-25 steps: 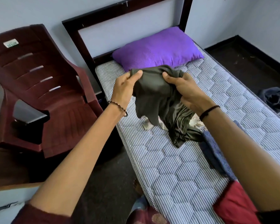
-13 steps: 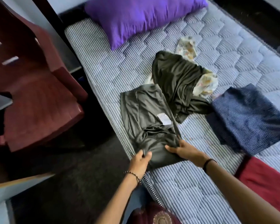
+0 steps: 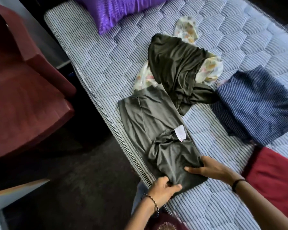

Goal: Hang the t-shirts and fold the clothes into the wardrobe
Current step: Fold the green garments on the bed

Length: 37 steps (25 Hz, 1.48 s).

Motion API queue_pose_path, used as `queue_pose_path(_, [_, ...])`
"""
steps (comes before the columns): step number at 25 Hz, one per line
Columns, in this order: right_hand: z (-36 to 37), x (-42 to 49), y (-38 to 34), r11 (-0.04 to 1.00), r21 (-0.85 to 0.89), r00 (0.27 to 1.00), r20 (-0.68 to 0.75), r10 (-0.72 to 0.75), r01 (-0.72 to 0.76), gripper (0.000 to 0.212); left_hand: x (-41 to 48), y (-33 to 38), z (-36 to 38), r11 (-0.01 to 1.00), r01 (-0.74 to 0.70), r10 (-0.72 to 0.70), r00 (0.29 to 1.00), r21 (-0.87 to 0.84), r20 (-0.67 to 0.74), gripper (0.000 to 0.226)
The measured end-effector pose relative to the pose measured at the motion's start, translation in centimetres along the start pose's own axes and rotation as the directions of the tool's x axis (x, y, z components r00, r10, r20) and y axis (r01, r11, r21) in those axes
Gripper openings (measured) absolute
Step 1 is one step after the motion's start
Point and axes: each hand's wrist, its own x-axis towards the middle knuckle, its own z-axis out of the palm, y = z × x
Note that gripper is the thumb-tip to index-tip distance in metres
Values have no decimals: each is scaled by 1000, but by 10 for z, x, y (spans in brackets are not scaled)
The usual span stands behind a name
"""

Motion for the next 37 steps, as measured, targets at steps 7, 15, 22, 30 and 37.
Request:
queue_pose_path(7, [-4,-5,25,953,-251,942,-324,83,-170,65,-3,11,24,945,104,-65,989,-311,132,50])
queue_pose_path(15, [14,9,-11,811,-585,677,-599,-426,-7,42,0,18,-14,963,52,-89,988,-263,-130,47])
queue_pose_path(22, [44,64,-73,725,-610,661,-406,-632,319,18,30,38,-89,994,-107,91,794,10,-601,27])
queue_pose_path(30, [72,124,-153,869,-298,743,-452,-494,396,45,78,63,-165,993,-114,92,507,39,-857,30])
queue_pose_path(37, [84,161,-191,953,-100,769,-570,-289,285,26,95,73,-211,984,-15,-117,701,-179,-704,39])
